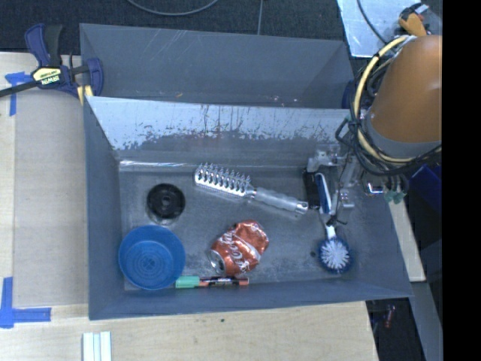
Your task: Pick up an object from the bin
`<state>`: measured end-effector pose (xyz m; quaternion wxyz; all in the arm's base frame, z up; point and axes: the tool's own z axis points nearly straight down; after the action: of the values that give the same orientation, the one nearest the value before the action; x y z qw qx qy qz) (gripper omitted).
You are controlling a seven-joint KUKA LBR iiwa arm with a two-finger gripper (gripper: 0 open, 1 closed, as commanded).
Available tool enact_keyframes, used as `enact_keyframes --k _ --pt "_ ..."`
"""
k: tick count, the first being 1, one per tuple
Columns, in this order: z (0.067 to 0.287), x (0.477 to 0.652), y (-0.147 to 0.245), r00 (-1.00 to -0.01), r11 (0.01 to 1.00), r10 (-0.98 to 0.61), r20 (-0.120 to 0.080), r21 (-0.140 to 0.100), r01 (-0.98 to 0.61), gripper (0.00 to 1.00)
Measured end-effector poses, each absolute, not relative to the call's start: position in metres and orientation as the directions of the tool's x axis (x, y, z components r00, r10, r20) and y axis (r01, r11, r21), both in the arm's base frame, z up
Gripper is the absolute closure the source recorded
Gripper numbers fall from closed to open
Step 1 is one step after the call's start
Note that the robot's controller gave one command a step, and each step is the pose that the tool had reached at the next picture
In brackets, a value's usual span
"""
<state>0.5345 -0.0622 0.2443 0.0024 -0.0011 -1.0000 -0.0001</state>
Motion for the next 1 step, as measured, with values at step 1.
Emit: enact_keyframes --k 1 --pt "0.2491 0.5359 -0.0617 -1.000 1.000 -0.001 -0.004 -0.001 -0.001 0.00"
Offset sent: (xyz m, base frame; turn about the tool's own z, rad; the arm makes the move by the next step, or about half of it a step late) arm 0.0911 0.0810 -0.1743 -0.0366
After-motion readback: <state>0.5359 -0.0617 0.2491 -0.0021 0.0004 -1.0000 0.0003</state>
